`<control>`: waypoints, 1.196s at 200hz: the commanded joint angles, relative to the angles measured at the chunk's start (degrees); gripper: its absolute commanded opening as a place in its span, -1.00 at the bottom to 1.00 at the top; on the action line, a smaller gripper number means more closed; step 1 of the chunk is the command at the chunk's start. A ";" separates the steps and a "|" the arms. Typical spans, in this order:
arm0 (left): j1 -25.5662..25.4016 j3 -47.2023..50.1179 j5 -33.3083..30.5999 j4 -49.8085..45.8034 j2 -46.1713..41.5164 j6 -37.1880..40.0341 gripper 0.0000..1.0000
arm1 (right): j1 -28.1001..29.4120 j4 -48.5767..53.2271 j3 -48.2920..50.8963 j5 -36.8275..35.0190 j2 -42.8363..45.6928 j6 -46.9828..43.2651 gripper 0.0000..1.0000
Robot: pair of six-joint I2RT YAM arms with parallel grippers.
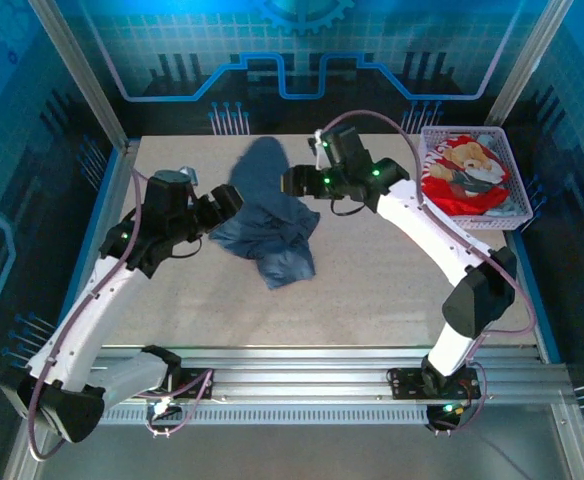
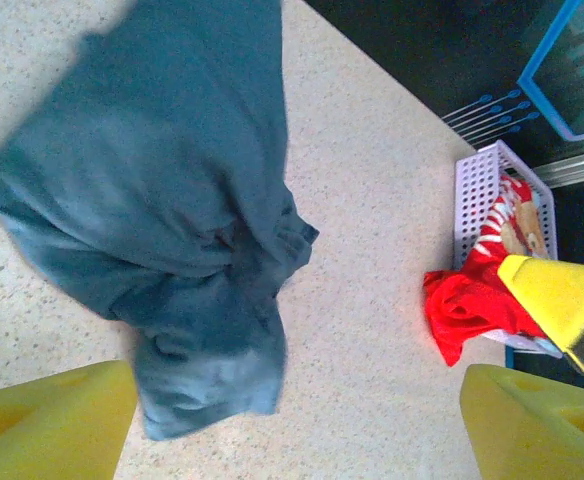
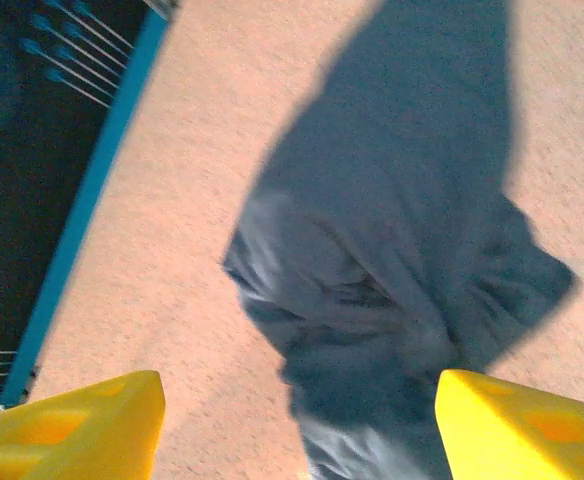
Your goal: Fold and stack the t-shirts
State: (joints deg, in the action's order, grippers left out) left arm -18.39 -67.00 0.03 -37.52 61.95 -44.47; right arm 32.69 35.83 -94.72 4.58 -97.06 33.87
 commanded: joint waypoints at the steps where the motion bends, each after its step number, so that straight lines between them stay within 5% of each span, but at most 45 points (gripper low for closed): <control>1: -0.50 2.69 3.07 -2.78 1.30 1.91 0.66 | -5.39 0.37 5.21 0.98 4.33 5.07 0.43; 48: -3.26 3.12 5.05 0.00 12.70 6.85 0.55 | -8.53 -4.56 17.10 5.86 1.79 12.66 0.35; 87: -9.80 -9.49 -5.32 -4.26 30.92 15.16 0.53 | -8.87 -3.46 17.40 7.95 -4.41 14.97 0.27; 154: -12.28 -31.37 -14.27 -14.07 56.28 10.86 0.59 | -12.72 -2.60 21.41 7.45 -0.50 14.83 0.25; 174: -12.19 -34.39 -15.08 -14.83 59.77 10.50 0.30 | -13.63 -2.64 23.39 7.54 1.60 14.99 0.25; 212: -11.88 -37.71 -16.76 -14.20 61.00 10.51 -1.00 | -14.57 -2.15 25.21 7.07 4.53 14.31 0.23; 239: -11.92 -36.90 -19.09 -14.67 54.58 9.67 -1.00 | -14.91 -1.40 24.72 5.93 6.16 12.82 0.20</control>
State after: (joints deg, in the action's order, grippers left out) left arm -30.22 -102.91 -15.40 -50.04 123.13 -34.17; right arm 18.68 32.62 -70.06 10.98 -93.32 48.14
